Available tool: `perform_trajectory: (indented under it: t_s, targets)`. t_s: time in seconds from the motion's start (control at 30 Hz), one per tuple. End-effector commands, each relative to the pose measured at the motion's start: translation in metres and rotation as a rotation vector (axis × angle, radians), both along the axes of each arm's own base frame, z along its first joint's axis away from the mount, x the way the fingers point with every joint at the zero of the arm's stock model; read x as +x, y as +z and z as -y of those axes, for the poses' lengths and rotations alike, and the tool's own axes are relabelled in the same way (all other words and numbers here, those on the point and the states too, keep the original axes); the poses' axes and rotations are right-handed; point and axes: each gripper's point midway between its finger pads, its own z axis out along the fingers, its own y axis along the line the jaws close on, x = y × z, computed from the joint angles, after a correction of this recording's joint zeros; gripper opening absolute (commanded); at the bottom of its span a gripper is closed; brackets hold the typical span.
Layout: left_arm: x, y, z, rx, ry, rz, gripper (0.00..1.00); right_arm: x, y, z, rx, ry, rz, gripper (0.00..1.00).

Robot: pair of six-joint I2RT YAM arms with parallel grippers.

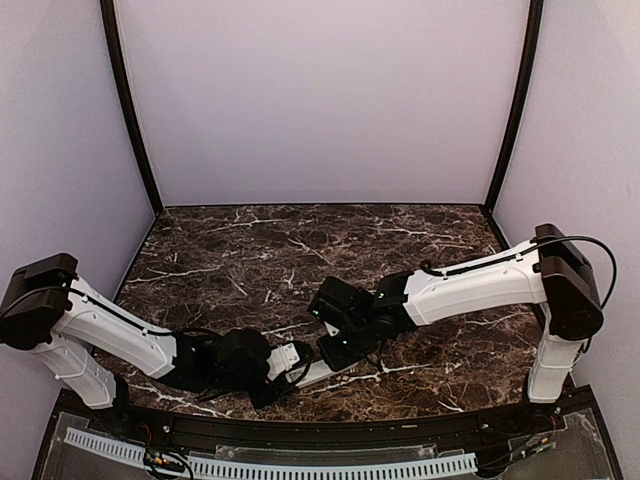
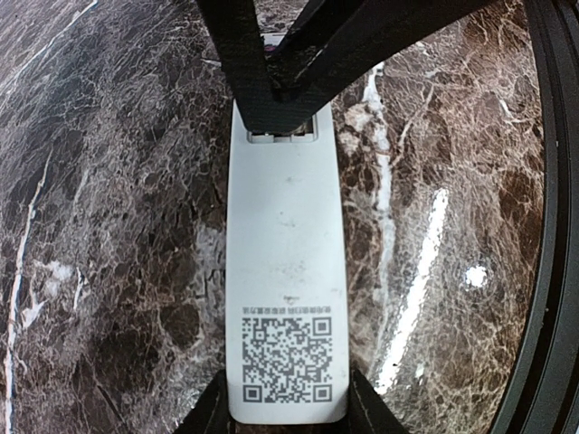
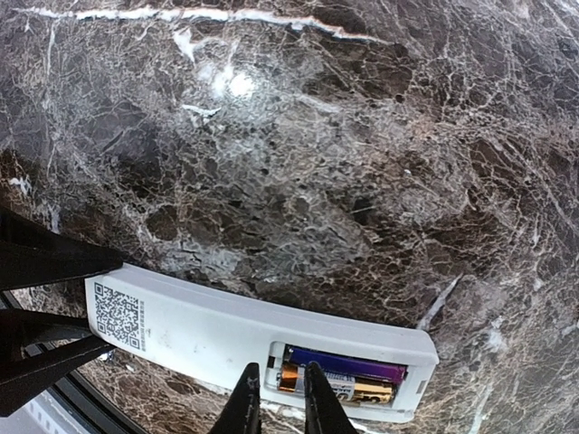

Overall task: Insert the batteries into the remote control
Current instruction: Press the battery in the battery compartment.

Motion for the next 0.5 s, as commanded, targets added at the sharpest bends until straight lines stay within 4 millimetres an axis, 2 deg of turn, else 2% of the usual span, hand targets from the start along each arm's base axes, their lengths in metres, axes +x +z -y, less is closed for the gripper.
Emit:
perform_trajectory:
  t_s: [0.0, 0.2, 0.47]
  targets:
    - [-0.001, -0.008, -0.005, 0.039, 0.009, -0.015, 0.24, 0.0, 0.001, -0.006, -0.013, 0.021, 0.022, 0.15]
    - [-0.001, -0.009, -0.005, 0.041, 0.01, -0.016, 0.24, -0.003, -0.008, -0.001, -0.039, 0.023, 0.014, 0.08]
    - [0.0, -0.009, -0.005, 0.042, 0.012, -0.017, 0.24, -0.009, -0.015, 0.002, -0.076, 0.036, 0.011, 0.07]
